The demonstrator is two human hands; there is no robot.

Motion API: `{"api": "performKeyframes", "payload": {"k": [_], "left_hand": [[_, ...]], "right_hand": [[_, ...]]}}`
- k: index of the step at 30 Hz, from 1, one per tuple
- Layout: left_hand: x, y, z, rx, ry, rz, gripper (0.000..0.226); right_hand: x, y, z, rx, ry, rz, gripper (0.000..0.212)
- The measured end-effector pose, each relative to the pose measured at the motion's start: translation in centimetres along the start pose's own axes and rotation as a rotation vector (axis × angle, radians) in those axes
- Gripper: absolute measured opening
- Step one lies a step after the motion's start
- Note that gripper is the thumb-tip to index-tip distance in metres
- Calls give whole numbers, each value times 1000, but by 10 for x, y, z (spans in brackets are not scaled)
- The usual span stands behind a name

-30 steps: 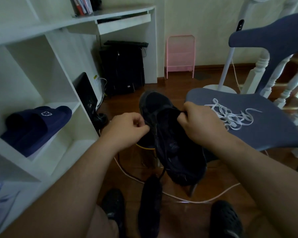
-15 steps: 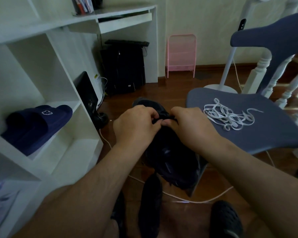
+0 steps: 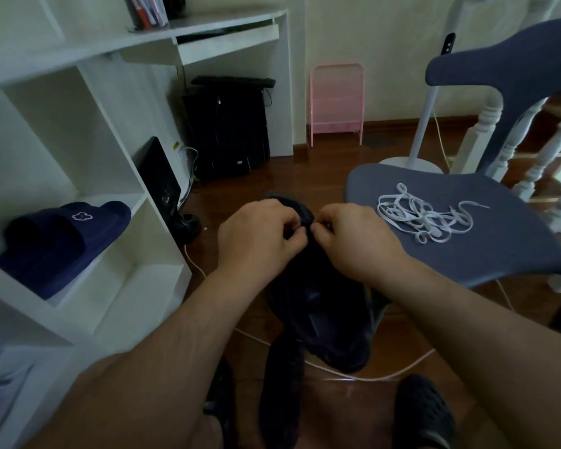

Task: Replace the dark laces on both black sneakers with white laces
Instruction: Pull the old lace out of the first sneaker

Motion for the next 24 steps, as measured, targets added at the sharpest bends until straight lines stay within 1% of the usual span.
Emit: {"api": "performKeyframes", "payload": {"k": [4, 6, 8, 9, 11, 13, 15, 17, 20, 22, 24], "left_hand": [[0, -5, -1, 518, -106, 119, 14], [0, -2, -1, 674, -114, 157, 17], [2, -4, 3, 663, -59, 163, 26], [3, -6, 6, 607, -5, 162, 33], [7, -7, 12, 455, 102, 134, 34], [8, -4, 12, 374, 130, 81, 34], [7, -2, 14, 358, 140, 58, 37], [6, -3, 14, 385, 150, 69, 35], [9, -9, 21, 476, 224, 73, 20], [11, -17, 27, 651, 328, 89, 17], [11, -22, 28, 861, 386, 119, 23]], "right_hand": [[-4, 16, -20, 19, -49, -23, 19], [-4, 20, -22, 17, -36, -21, 20], [-1, 19, -15, 49, 6, -7, 23], [0, 16, -10, 69, 29, -3, 24], [3, 11, 0, 109, 65, -9, 24], [4, 9, 6, 149, 77, -21, 24], [5, 10, 11, 171, 92, -28, 22], [6, 12, 18, 179, 132, -38, 21], [7, 16, 26, 176, 173, -71, 22], [7, 16, 28, 155, 184, -108, 24], [7, 16, 26, 130, 175, -142, 25]]}}
Point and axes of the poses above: each hand's wrist, its own x-axis away from the middle knuckle, its own y-axis out of the back of the hand, z = x × y, the point moved 9 cm from there along -x, towards the middle knuckle, and after that the axes turned 3 degrees about z, right-handed, at the moved point
